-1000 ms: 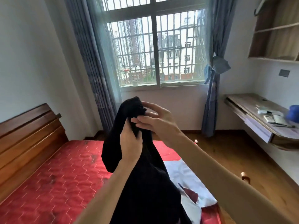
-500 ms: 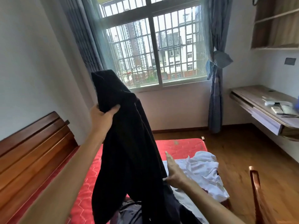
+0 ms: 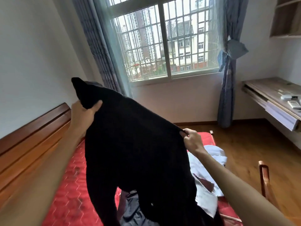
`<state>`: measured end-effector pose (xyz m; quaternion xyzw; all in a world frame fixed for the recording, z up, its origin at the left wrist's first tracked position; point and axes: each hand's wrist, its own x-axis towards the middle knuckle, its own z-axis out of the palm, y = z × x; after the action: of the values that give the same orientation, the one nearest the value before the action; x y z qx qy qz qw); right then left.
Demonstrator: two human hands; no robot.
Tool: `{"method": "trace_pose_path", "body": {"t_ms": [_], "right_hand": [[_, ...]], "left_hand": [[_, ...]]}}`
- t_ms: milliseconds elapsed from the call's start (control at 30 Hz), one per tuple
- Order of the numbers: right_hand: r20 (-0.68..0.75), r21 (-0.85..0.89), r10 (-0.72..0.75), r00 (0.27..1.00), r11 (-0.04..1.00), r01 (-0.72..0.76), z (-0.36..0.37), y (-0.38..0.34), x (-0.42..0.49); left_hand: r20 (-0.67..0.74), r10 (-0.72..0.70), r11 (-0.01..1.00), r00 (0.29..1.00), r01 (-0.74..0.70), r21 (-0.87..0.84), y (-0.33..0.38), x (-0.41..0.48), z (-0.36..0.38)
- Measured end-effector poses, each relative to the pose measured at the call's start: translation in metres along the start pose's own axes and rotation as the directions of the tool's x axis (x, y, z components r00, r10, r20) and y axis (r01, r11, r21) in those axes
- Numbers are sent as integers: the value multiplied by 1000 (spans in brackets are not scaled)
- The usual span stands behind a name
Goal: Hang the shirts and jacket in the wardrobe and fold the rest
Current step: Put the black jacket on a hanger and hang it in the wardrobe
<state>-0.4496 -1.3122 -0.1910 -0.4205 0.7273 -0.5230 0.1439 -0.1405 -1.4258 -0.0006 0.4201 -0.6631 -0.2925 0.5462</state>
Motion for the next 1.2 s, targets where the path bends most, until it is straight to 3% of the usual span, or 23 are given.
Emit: {"method": "trace_pose_path", "body": {"t_ms": [233, 300, 367, 500, 600, 700, 833, 933, 1100, 1200], "right_hand": [[-41, -219, -97, 994, 972, 85, 15, 11, -11], [-30, -188, -183, 983, 966, 175, 28, 14, -39], [98, -127, -250, 963, 957, 261, 38, 15, -72], [149, -89, -274, 950, 953, 289, 51, 19, -143], [234, -173, -207, 950, 953, 250, 77, 20, -174], [338, -337, 8, 941, 935, 113, 111, 11, -175], [257, -481, 144, 956, 876, -2, 139, -1, -151], [145, -351, 86, 986, 936, -30, 122, 2, -122], [25, -96, 146, 989, 985, -143, 83, 1, -68], [9, 42, 102, 995, 994, -103, 69, -26, -44]], "left_hand": [[-30, -17, 999, 999, 16, -38, 13, 0, 17], [-17, 7, 999, 1000, -7, -35, 23, -1, 31], [-10, 37, 999, 999, -38, -5, 32, -2, 46], [-16, 38, 999, 999, -38, 4, 35, 1, 64], [-19, 10, 1000, 1000, -9, 23, 27, 0, 73], [-32, -25, 999, 999, 27, 35, 20, -4, 80], [5, -42, 997, 999, 42, 67, 11, -9, 71], [-10, -19, 982, 1000, 21, 186, 2, -4, 52], [-44, -79, 875, 996, 91, 476, -25, 3, 13], [155, -344, 795, 926, 199, 574, -37, -2, 11]]}}
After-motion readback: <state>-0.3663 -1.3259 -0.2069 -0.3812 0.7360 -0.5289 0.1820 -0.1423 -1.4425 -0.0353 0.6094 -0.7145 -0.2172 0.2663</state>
